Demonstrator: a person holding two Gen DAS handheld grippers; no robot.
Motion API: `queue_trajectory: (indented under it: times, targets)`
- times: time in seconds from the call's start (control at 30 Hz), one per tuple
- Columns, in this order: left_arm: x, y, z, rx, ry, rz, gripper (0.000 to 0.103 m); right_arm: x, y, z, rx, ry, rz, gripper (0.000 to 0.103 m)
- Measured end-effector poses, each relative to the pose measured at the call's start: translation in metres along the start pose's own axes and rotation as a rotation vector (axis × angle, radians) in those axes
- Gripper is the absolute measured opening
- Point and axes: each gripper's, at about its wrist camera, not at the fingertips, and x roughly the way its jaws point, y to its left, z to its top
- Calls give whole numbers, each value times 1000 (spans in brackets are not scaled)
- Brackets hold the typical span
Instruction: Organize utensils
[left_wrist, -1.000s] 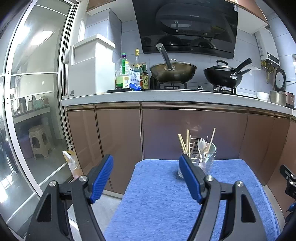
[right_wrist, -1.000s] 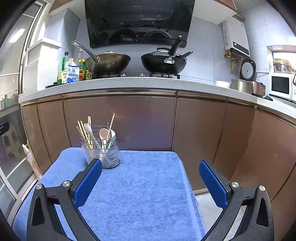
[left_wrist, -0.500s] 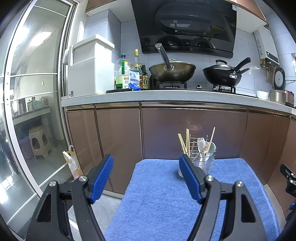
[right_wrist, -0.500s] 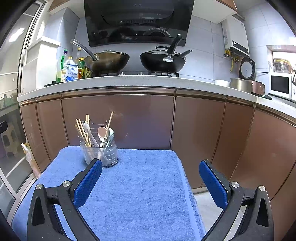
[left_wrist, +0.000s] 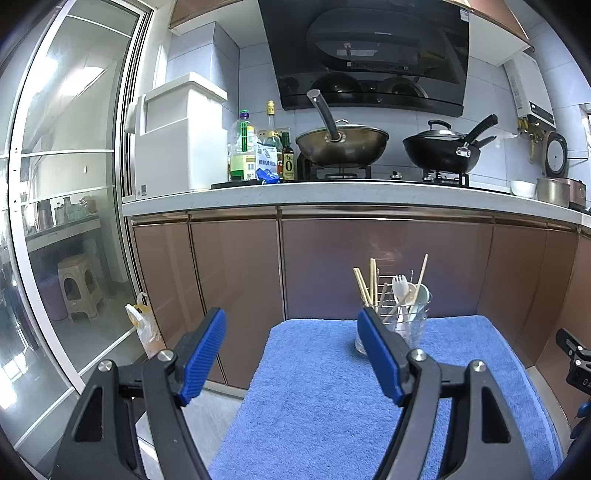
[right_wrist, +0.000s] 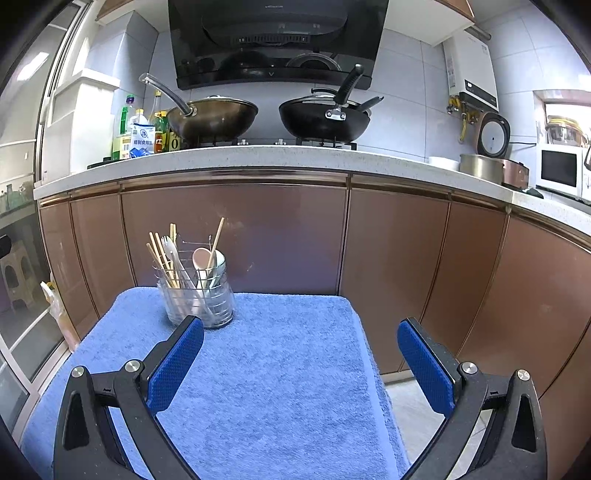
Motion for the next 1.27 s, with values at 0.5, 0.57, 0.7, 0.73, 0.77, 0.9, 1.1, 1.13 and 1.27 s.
queue_trajectory:
  times: [0.5,0.57,0.7,0.73,0.77,0.9,1.1,1.13,1.27]
  targets:
    - [1,3,-1,-5,9,-1,72,-1,-2,0,-2,0,-11,103]
    - [1,4,-1,-6,12,-2,72,-2,-2,0,-5,-2,-12,103]
    - [1,4,-1,-6,17,-5,72,-2,-3,1,-7,-4,-12,103]
    - [2,5,-1,-6,18,-6,72,-2,-3,1,-7,-3,-12,103]
    - [2,5,-1,-6,19,-7,72,-2,-3,1,-8,-3,-12,103]
    - [3,5,-2,-8,24,-10,72,-2,-4,1,-9,0,-12,103]
    - [4,5,-4,-7,29,-13,72,-2,-4,1,-9,-1,-12,103]
    - [4,6,-4,-7,29,-13,72,-2,-4,1,-9,0,-12,103]
    - [4,5,-4,-7,29,-13,72,-2,-5,1,-9,0,-14,103]
